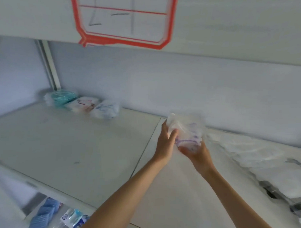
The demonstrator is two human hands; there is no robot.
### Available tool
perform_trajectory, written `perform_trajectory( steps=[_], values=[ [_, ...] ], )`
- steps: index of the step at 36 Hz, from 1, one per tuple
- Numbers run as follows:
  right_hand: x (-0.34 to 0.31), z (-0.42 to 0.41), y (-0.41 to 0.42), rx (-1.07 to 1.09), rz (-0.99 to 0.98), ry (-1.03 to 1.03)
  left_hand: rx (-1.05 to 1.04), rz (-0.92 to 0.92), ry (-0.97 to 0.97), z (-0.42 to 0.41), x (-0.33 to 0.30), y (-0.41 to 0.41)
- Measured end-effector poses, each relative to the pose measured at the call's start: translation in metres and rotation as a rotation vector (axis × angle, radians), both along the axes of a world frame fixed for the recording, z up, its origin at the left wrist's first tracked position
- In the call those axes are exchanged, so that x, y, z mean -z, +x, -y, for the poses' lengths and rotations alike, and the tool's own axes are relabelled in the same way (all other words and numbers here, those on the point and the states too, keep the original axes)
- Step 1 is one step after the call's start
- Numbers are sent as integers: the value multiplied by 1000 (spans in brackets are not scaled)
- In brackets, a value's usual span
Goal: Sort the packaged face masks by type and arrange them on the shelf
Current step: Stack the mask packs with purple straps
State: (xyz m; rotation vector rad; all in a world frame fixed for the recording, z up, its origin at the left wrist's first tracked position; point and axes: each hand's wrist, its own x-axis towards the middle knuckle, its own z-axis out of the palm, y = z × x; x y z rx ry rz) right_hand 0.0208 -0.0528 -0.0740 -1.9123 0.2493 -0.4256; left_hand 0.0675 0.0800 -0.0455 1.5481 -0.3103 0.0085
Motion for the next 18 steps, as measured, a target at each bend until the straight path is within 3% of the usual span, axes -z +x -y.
perform_trajectory(
  steps=[11,18],
  values=[
    [-27,-150,115,68,21,275,-145,-156,325,-108,-16,137],
    [-18,-183,172,226,-75,243,-120,-162,598,-122,-14,207]
  ],
)
